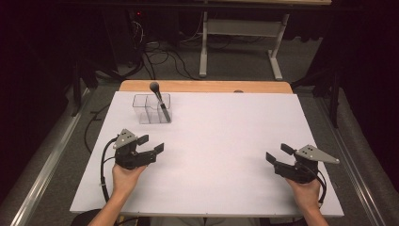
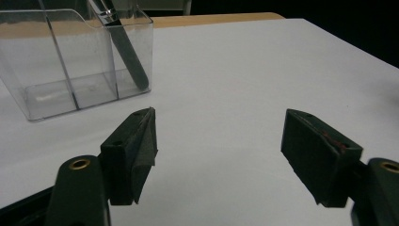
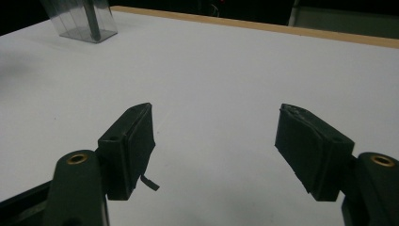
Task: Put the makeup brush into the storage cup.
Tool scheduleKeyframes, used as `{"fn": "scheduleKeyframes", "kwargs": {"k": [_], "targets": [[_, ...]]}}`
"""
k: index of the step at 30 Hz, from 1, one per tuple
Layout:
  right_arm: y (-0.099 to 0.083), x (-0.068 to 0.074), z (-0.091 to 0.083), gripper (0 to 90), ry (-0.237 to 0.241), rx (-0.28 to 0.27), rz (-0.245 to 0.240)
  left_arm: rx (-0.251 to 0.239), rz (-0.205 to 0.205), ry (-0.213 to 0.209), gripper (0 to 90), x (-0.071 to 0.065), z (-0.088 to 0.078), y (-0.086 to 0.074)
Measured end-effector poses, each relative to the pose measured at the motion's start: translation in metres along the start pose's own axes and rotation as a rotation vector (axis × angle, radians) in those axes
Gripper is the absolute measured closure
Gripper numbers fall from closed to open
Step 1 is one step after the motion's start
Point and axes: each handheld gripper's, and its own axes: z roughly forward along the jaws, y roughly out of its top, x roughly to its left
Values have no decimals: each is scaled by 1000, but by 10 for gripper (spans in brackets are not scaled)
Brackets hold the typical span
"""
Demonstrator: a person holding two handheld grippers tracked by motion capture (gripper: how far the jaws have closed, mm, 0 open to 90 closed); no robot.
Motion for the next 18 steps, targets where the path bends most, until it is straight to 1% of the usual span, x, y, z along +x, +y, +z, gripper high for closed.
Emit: {"fn": "scheduleKeyframes", "kwargs": {"k": [1,4,7,11,14,18], "targets": [[0,0,0,302,2,1,0,2,1,3,278,0,0,-1],[0,-1,0,301,4,0,8,10,22,22,278,1,1,-2],[0,-1,0,302,3,1,14,4,11,19,279,3,2,-3],[0,-1,0,302,5,3,11,11,-2,18,279,4,3,-6],[-1,-1,1,302,5,9,10,14,-36,8,280,8,5,-9],[0,0,2,302,8,12,4,19,-29,22,280,8,5,-10]]}}
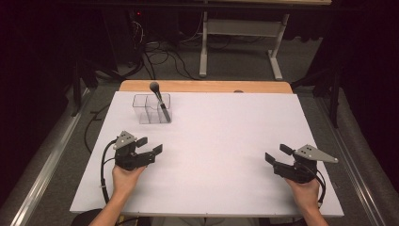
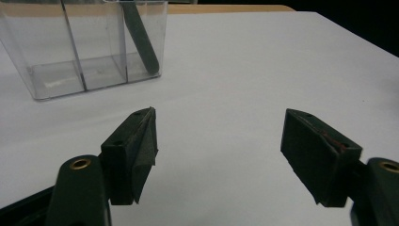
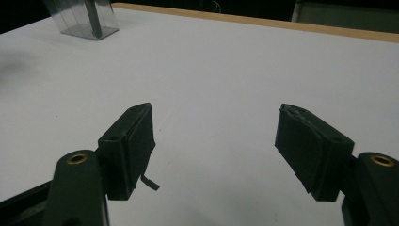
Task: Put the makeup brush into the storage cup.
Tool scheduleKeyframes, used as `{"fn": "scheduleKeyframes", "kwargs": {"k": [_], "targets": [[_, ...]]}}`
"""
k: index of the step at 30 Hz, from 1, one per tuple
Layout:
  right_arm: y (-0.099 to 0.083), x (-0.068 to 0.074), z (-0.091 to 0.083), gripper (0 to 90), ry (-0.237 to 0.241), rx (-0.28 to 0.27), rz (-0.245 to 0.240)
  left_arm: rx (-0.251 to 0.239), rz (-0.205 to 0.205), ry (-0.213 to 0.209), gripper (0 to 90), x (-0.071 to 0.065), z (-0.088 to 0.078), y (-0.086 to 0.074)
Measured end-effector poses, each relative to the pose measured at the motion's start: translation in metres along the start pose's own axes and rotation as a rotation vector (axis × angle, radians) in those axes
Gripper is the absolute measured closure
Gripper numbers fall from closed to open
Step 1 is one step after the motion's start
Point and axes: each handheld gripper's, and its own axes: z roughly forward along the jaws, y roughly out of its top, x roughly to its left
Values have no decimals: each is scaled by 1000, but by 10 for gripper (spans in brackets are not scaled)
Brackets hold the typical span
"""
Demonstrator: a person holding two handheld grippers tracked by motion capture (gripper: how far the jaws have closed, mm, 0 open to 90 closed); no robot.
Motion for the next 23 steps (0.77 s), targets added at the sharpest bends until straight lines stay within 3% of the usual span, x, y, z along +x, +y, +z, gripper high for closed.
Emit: {"fn": "scheduleKeyframes", "kwargs": {"k": [8,23], "targets": [[0,0,0,302,4,5,5,50,26,8,279,0,6,-4],[0,1,2,304,9,15,-2,31,15,-4,277,0,4,-3]]}}
